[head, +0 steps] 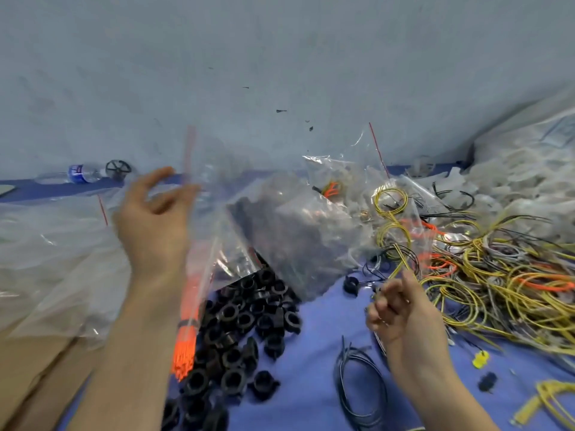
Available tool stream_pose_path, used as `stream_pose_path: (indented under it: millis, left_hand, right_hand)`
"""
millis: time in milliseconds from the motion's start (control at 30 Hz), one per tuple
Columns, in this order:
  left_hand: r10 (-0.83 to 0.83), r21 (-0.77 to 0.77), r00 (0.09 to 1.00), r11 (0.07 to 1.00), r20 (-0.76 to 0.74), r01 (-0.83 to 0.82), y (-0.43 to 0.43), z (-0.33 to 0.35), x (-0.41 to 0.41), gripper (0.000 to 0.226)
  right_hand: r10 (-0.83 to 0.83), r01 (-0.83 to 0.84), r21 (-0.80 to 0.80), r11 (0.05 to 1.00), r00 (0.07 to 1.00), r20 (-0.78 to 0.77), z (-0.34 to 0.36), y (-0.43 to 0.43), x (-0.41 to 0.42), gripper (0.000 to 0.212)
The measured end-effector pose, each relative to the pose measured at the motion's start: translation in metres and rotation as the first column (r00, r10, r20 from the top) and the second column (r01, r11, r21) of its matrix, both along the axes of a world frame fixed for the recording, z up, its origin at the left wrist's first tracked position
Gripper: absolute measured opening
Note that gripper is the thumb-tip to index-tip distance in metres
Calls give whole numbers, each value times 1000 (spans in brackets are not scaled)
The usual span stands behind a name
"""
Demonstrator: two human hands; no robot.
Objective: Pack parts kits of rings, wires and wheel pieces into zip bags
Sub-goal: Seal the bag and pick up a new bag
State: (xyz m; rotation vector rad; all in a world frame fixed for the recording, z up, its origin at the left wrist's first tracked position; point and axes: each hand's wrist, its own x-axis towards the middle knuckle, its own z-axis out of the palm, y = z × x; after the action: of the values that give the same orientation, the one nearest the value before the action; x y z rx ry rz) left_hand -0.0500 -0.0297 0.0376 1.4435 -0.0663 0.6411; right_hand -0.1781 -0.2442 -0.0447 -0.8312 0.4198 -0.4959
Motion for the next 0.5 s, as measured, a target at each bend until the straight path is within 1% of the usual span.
stream_pose_path:
  millis: [67, 133, 167, 200, 233, 267, 300, 333, 367, 400, 433, 467, 500]
  left_hand:
    - [102, -259, 995, 961, 10, -96, 23, 3, 8, 26]
    - [89, -426, 996, 901, 0, -81, 39, 2, 13, 33]
    - [55, -466, 998, 883, -16, -56, 42, 3, 14, 35]
    - [-3, -475, 999, 880, -37, -15, 39, 5, 12, 28]
    - [-79, -436, 995, 899, -58, 46, 30, 6, 8, 19]
    - [-168, -340, 983, 931, -77, 132, 15, 6, 0, 18]
    - [-260, -181, 960, 954, -99, 240, -3, 5, -9, 20]
    - [-335, 22, 935, 940, -116, 340, -24, 1, -20, 21]
    - [-382, 249, 916, 882, -119, 400, -45, -6, -32, 20]
    - [-406, 454, 908, 793, -102, 406, -64, -13, -44, 20]
    - [-425, 599, 902, 704, -74, 381, -79, -20, -54, 20]
    - [-453, 682, 889, 630, -64, 371, -90, -26, -61, 19]
    - [-488, 721, 868, 568, -96, 398, -96, -30, -65, 18]
  right_hand:
    - [-28, 29, 8, 1000, 999, -29, -1, 0, 0, 50]
    - [-58, 56, -66, 996, 998, -32, -4, 2, 0, 45]
    - [-55, 53, -127, 991, 998, -15, -5, 4, 0, 42]
    - [-38, 39, -197, 980, 999, 9, -6, 7, 0, 39]
    - [-12, 22, -270, 962, 999, 38, -6, 10, -2, 37]
    - [19, 5, -348, 937, 998, 65, -5, 14, -4, 34]
    - [49, -8, -431, 902, 995, 86, -5, 17, -5, 31]
    - [77, -15, -508, 861, 992, 101, -5, 21, -6, 26]
    - [100, -18, -564, 826, 988, 115, -4, 24, -7, 21]
    - [113, -12, -589, 808, 985, 134, -3, 26, -7, 20]
    - [108, 2, -584, 812, 982, 153, -4, 26, -6, 22]
    - [89, 21, -562, 827, 982, 168, -5, 26, -5, 25]
    - [63, 42, -545, 837, 983, 172, -6, 23, -3, 29]
